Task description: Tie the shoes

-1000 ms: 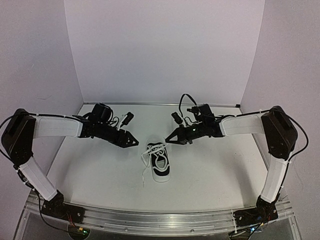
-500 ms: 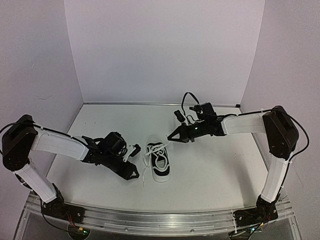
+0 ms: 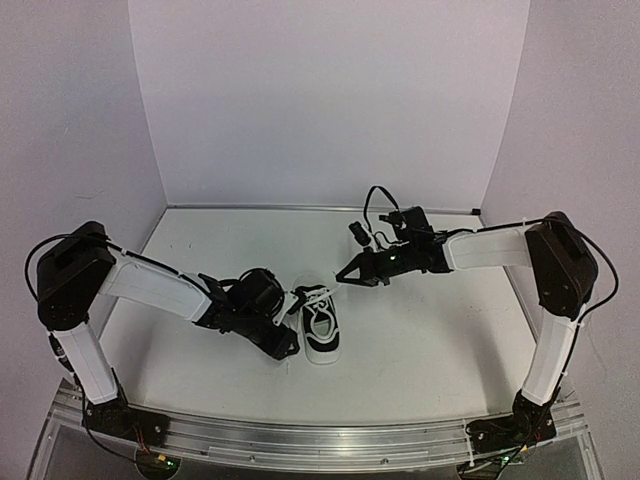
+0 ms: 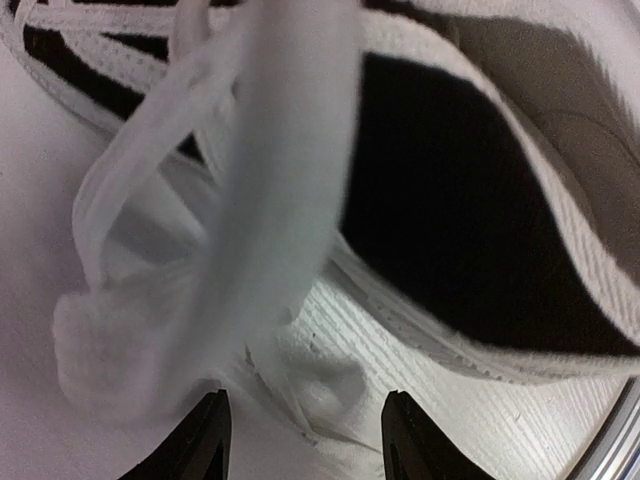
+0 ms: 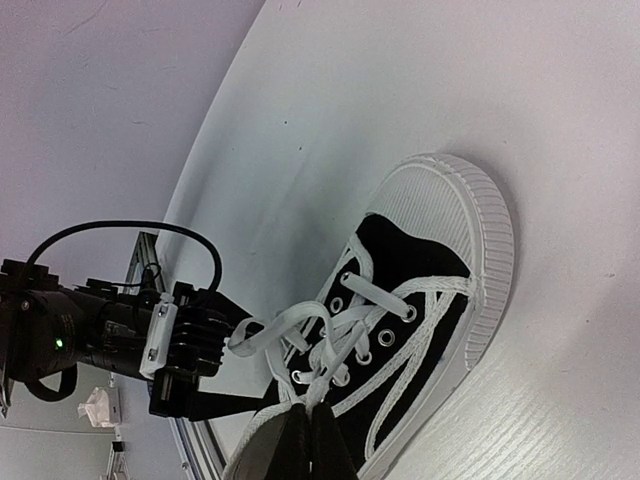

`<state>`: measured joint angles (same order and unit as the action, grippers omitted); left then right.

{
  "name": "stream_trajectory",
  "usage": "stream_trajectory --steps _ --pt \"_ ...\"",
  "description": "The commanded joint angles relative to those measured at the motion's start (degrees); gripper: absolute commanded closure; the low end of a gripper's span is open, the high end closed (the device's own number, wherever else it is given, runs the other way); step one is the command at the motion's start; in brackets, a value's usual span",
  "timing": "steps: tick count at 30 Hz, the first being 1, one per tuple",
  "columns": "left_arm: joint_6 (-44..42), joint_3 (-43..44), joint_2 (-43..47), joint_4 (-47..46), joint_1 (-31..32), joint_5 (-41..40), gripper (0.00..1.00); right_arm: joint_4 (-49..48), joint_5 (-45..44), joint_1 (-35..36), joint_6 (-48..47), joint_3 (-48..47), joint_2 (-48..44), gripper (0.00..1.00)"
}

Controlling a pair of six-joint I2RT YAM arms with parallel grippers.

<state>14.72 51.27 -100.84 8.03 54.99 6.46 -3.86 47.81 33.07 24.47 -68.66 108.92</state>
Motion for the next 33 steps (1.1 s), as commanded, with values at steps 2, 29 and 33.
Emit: stream_trajectory --steps 2,29,33 --pt "0.32 2.62 -3.13 -2.58 0.51 -1.31 0.47 -1.59 0.09 -0.29 -0.82 -0.15 -2.46 1.0" --pt "11.01 -5.86 27.2 12.11 -22.79 -11.88 1.0 1.71 -11.21 -22.72 1.78 21.37 -24.44 1.0" --pt "13.09 -7.05 25.61 12.39 -26.46 -11.13 1.0 4.06 -16.42 -25.9 1.55 24.35 -26.34 1.0"
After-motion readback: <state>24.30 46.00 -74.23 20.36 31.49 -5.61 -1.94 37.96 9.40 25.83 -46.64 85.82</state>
